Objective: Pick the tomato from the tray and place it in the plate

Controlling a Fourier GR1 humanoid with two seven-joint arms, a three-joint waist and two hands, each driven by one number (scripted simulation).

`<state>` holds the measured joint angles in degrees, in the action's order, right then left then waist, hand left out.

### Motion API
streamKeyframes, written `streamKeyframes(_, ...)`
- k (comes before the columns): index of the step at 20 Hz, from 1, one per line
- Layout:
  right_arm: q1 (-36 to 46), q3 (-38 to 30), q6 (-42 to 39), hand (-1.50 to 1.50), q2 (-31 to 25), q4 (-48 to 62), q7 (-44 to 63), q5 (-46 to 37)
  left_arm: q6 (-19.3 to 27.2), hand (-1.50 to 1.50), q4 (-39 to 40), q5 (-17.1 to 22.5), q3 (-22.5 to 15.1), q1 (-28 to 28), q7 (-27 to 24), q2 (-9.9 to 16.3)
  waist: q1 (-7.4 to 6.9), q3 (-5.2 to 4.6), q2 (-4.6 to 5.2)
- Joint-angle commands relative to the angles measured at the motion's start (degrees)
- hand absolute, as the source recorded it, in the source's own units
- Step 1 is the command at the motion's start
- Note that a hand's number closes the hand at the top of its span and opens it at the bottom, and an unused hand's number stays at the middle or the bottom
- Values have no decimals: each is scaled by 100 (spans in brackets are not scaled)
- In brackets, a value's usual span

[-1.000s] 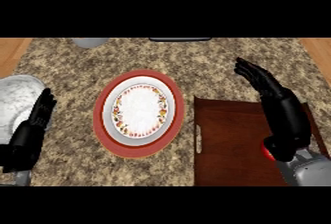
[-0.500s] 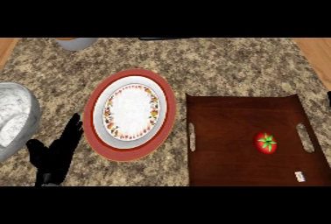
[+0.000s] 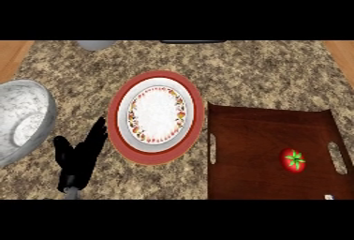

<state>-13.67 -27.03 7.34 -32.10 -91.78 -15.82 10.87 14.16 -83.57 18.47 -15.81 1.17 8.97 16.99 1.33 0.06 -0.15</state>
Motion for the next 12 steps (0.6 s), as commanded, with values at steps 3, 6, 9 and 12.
streamKeyframes(3, -722, 372, -898, -150, -1106, -430, 1030, -589, -121, 0, 177, 45, 50, -166, 88, -28, -49, -25, 32)
streamKeyframes(6, -1026, 591, -1074, -150, -1282, -1070, 1657, -839, 123, 0, 159, -178, -142, -79, 45, -257, -44, -24, 12)
streamKeyframes(9, -1067, 631, -1185, -150, -1285, -1457, 2105, -1051, -225, 0, 77, -15, 137, -38, 57, 38, -100, -14, 10)
streamKeyframes(12, -808, 1091, -1130, -150, -1301, -1767, 2961, -1477, -46, 0, 396, -273, -129, -130, -177, -405, -131, -13, 25)
